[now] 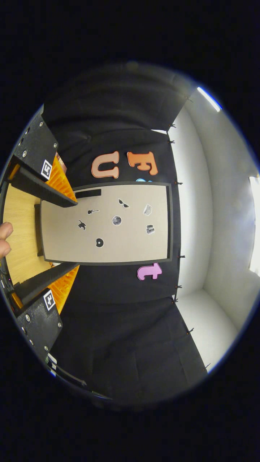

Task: Open the shoe cabinet door, grab the shoes and put them into the shoe cabinet, then close the shoe cabinet door.

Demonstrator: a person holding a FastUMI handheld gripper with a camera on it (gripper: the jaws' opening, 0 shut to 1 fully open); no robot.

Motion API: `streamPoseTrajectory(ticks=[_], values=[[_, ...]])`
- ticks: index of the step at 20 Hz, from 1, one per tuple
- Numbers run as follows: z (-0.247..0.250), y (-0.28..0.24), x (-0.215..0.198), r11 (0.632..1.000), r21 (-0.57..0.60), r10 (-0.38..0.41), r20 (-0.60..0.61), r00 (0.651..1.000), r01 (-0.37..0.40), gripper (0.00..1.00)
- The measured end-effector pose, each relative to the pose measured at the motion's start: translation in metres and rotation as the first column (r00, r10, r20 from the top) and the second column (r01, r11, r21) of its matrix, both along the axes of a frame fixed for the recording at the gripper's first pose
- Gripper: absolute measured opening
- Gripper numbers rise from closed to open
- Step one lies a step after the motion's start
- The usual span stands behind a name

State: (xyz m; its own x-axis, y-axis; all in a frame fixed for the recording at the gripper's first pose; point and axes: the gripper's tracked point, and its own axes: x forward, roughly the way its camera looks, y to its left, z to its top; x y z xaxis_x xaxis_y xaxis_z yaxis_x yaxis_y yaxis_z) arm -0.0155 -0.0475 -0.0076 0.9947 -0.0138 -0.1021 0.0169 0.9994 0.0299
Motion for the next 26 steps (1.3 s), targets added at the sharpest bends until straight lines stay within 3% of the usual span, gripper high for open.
streamPoseTrajectory(ticks=[26], values=[[-0.006, -0.002, 0.012, 1.000, 0.005, -0.007, -0.009, 1.000, 0.007, 0.95]])
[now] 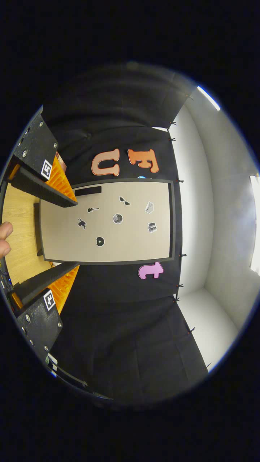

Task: Open the shoe cabinet door, grab the shoes and put them into the shoe cabinet, then close the shoe cabinet door.

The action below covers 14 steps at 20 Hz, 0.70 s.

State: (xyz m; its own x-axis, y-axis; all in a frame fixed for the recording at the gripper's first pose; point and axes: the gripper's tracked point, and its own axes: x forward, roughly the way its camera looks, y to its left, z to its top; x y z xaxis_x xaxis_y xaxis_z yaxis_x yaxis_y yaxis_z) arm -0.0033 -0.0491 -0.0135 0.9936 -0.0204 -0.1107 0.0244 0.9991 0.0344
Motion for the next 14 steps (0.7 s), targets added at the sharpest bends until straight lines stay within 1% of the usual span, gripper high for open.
streamPoseTrajectory(ticks=[3, 14], values=[[0.010, 0.001, -0.003, 1.000, 0.000, -0.005, 0.001, 1.000, 0.005, 0.95], [0.010, 0.003, -0.007, 1.000, 0.012, 0.001, -0.006, 1.000, -0.001, 0.95]])
